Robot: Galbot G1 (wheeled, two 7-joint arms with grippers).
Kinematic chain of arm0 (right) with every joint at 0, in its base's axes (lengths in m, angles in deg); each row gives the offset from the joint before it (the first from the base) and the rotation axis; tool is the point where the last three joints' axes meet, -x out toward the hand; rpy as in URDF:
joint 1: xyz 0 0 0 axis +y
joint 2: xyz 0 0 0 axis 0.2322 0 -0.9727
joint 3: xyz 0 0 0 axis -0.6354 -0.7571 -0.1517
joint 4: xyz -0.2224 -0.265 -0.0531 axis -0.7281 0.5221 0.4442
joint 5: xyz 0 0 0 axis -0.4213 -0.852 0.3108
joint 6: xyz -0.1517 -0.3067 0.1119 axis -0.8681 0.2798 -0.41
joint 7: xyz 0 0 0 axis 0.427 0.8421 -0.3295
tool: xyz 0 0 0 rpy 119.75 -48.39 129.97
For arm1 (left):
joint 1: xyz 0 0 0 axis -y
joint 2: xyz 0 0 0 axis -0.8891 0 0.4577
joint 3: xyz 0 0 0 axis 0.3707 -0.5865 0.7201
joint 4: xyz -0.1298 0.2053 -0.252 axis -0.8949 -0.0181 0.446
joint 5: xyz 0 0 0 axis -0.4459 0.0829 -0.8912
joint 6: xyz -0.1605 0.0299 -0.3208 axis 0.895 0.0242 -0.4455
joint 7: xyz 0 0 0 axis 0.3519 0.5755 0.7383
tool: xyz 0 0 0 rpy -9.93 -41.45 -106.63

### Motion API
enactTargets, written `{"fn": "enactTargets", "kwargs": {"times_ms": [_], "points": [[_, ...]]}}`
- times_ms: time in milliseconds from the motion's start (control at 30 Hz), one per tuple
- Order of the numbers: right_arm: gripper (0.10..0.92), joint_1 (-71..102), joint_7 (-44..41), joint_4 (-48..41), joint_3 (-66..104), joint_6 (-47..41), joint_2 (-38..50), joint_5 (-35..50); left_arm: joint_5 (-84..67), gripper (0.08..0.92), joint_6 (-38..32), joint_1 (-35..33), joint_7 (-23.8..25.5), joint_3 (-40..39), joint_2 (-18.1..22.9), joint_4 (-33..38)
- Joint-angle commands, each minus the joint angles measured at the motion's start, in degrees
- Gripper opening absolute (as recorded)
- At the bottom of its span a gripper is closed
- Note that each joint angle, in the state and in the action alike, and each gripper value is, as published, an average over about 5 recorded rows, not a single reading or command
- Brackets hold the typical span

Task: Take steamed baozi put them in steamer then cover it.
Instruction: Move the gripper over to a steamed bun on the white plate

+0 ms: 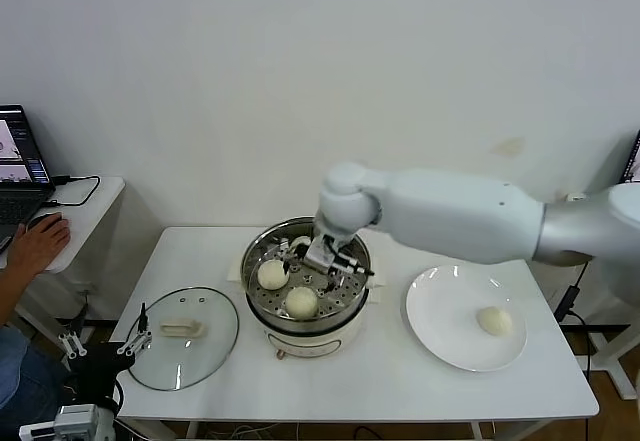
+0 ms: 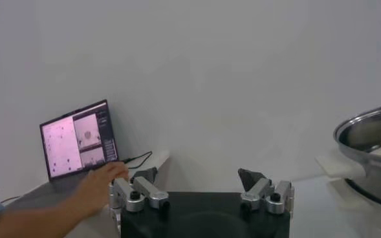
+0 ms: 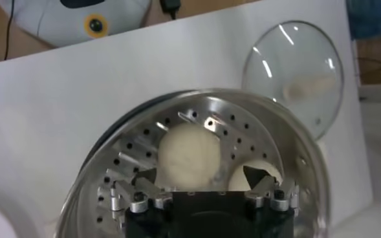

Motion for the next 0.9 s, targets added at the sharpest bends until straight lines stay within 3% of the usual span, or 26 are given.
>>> {"fn": "enactTargets", "kwargs": {"times_ms": [33,200,433,633,900], "points": [[0.823,-3.39,-1.98,4.09,3.57,-11.27,14.2,6.04,-0.13,0.823,0.01,0.05,0.08,0.2,-0.79,-0.14],[0.822,-3.9,-1.35,10.47,2.96,-21.3,28.29,8.57,-0.32,0.823,0.06,-0.13,0.27,0.38,-2.14,-0.04],[0.823,7.35,-0.47,12.63,9.3,-21.6,41.57,3.75,0.04,0.823,0.1,0.82,0.3,-1.63,-2.47,-0.3],[0.823,30.9,-0.06,6.37,27.38,-17.99,45.88,-4.59,0.43,0.823,0.11,0.7,0.35,-2.43,-2.38,0.17],[0.822,49.31,-0.42,-3.19,44.11,-12.81,42.35,-12.49,1.26,0.823,0.22,0.32,0.47,-2.77,-1.85,0.57]]}}
